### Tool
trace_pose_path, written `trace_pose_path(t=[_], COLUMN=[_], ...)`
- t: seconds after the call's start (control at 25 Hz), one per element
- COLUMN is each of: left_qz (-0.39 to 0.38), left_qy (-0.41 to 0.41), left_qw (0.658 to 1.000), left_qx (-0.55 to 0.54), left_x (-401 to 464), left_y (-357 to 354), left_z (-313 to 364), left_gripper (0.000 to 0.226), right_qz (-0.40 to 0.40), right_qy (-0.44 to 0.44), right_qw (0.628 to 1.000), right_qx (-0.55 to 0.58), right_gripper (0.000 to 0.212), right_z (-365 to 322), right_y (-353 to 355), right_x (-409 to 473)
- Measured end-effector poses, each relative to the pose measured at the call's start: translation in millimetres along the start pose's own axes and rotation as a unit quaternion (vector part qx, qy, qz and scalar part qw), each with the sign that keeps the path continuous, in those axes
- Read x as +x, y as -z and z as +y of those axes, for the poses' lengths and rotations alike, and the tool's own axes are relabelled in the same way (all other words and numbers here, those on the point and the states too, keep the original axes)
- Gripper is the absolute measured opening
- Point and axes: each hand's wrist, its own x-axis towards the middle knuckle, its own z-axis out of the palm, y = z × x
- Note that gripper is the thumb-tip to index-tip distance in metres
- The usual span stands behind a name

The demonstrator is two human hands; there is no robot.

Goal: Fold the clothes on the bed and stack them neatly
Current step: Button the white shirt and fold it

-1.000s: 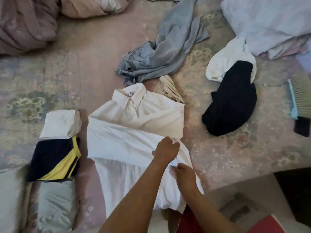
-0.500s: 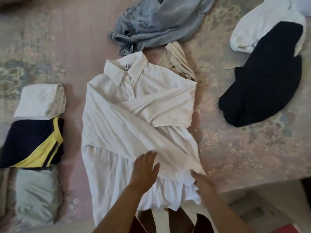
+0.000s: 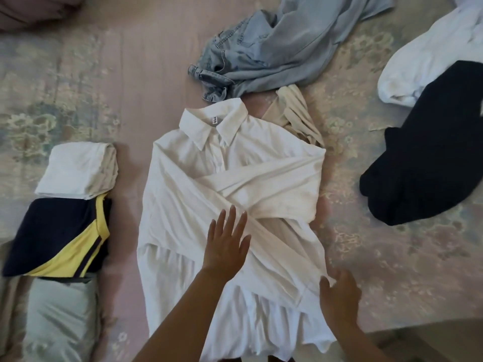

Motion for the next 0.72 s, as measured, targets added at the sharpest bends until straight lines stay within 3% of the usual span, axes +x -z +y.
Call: trace_pose_path(t=[0.08, 0.24, 0.36, 0.44, 0.6, 0.72], left_qz=[-0.005, -0.043, -0.074, -0.033, 0.093, 0.091], left_qy=[-0.033, -0.058, -0.048, -0.055, -0.113, -0.223], left_qw=[0.998, 0.980, 0.976, 0.977, 0.961, 0.936], left_qx=[0.047, 0.184, 0.200, 0.204, 0.234, 0.256], left_x=[18.4, 28.3, 30.8, 32.8, 54.8, 61.9], left_y=[3.8, -10.5, -29.2, -30.6, 1.4, 18.7], left_z=[-5.0, -26.2, -41.2, -44.4, -60.5, -79.4], left_gripper=[0.062, 0.064, 0.065, 0.063, 0.060, 0.071], right_qz=[-0.008, -0.077, -0.086, -0.053, -0.005, -0.022], right_qy=[0.149, 0.402, 0.436, 0.448, 0.512, 0.538], right_qw=[0.987, 0.895, 0.862, 0.853, 0.811, 0.794], right_qx=[-0.057, -0.177, -0.244, -0.261, -0.281, -0.283], right_gripper=[0.048, 0.058, 0.063, 0.063, 0.063, 0.059], right_z=[-31.3, -77.7, -75.1, -71.7, -96.2, -125.4], right_y=[-3.8, -32.1, -54.1, -57.9, -60.6, -66.7], right_x=[3.8, 15.0, 22.1, 28.6, 37.4, 44.4])
